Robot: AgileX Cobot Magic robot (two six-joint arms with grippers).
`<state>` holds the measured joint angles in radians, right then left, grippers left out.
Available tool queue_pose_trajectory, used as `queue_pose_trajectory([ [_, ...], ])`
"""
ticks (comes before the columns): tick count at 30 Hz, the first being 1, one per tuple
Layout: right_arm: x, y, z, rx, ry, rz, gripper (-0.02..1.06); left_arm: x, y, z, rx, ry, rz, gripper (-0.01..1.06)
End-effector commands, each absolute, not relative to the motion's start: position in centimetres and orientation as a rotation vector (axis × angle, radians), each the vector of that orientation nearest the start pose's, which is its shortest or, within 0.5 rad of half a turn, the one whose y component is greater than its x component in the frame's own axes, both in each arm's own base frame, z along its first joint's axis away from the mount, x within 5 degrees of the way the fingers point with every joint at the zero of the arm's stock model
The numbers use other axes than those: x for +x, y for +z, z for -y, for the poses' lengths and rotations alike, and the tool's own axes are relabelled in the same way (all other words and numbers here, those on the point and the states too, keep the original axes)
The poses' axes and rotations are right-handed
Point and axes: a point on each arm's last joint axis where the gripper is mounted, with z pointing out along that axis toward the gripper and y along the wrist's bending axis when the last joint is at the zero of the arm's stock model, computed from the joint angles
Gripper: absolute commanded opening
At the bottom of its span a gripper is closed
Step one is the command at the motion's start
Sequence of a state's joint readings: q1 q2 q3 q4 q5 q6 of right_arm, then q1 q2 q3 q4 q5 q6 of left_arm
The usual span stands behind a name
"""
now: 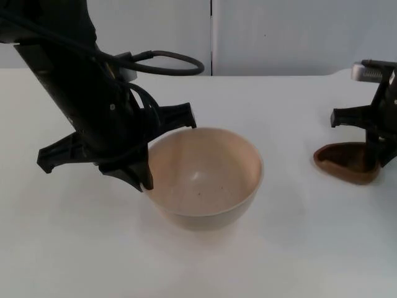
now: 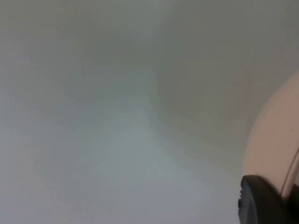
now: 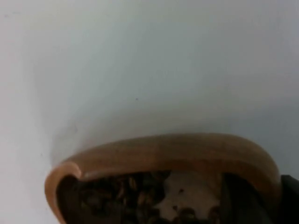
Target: Pick up the bowl with the left hand and pour the coffee beans from the cup into the bowl with the right hand.
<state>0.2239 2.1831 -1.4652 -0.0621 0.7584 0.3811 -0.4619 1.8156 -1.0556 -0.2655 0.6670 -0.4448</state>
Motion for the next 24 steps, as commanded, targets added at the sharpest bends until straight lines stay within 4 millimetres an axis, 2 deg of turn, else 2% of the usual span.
queue_pose_trajectory([
  [1, 41.5, 12.0, -8.9, 0.157, 0.011, -2.942, 0.00, 29.5, 16.3, 16.6, -0.269, -0.420, -2.976, 0.00],
  [5, 41.3, 13.8, -8.9, 0.123, 0.030, -2.915, 0.00, 29.5, 16.3, 16.6, -0.269, -0.420, -2.976, 0.00],
  [12, 40.9, 14.9, -9.2, 0.072, 0.077, -2.931, 0.00, 29.5, 16.3, 16.6, -0.269, -0.420, -2.976, 0.00],
  [16, 40.4, 16.9, -9.5, 0.001, 0.136, -2.945, 0.00, 29.5, 16.3, 16.6, -0.269, -0.420, -2.976, 0.00],
  [17, 40.4, 16.9, -9.5, 0.001, 0.136, -2.945, 0.00, 29.5, 16.3, 16.6, -0.269, -0.420, -2.976, 0.00],
  [20, 40.0, 19.2, -9.7, -0.122, 0.160, -3.004, 0.00, 29.5, 16.3, 16.6, -0.269, -0.420, -2.976, 0.00],
  [24, 39.7, 21.2, -9.8, -0.190, 0.166, -3.032, 0.00, 29.5, 16.3, 16.6, -0.269, -0.420, -2.976, 0.00],
])
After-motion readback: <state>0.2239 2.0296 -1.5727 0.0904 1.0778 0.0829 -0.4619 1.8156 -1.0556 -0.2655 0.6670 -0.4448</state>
